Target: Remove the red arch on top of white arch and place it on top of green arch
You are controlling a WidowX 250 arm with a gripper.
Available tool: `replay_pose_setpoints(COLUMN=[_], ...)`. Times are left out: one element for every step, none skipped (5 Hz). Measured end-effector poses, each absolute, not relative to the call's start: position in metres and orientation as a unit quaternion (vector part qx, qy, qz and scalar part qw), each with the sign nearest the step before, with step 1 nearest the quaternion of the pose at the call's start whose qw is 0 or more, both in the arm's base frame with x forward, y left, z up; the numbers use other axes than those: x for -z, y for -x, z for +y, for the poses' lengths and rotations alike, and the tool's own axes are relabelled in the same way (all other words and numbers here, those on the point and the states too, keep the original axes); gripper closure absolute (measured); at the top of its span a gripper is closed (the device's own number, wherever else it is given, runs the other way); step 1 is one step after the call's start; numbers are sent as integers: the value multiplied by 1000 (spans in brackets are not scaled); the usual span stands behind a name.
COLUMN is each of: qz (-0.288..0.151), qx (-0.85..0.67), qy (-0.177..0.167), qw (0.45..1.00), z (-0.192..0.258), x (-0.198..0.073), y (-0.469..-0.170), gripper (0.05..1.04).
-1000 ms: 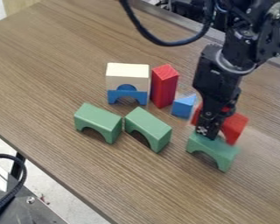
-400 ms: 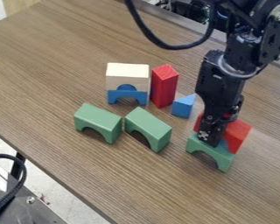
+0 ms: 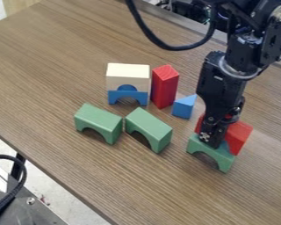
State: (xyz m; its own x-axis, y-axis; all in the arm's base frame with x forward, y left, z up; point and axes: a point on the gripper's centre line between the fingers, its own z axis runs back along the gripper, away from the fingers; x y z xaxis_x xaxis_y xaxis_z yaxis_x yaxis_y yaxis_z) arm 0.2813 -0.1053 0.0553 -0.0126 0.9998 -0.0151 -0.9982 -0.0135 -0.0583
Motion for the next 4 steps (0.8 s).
replay_pose_setpoints(qz=[-15, -13, -14, -15], qx=[-713, -714, -714, -714], qy=[25, 23, 23, 22], qw=[700, 700, 699, 699], z=[-104, -104, -103, -102], x=[-55, -53, -52, -52], y=[-281, -282, -282, -282], gripper=[478, 478, 478, 478])
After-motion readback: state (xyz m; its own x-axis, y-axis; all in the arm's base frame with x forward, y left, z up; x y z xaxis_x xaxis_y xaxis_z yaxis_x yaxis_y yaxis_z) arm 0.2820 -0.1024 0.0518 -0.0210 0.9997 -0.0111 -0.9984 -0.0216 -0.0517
